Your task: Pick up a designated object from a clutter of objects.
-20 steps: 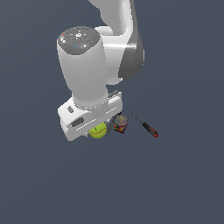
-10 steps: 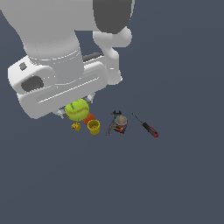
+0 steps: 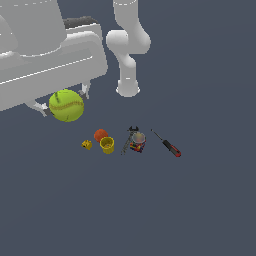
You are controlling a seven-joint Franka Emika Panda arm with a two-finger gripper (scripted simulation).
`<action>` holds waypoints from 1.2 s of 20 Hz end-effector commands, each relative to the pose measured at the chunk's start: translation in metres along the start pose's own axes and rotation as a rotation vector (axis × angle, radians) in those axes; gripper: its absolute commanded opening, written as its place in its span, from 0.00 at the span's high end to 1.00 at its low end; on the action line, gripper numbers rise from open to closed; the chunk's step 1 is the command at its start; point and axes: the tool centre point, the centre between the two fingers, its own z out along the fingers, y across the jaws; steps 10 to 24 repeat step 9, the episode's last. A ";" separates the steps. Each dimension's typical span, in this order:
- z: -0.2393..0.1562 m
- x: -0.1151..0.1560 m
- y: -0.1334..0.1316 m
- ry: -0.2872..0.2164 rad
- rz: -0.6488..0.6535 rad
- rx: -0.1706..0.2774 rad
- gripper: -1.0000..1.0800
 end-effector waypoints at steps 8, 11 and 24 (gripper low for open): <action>-0.020 -0.004 0.008 0.000 -0.001 -0.001 1.00; -0.020 -0.004 0.008 0.000 -0.001 -0.001 1.00; -0.020 -0.004 0.008 0.000 -0.001 -0.001 1.00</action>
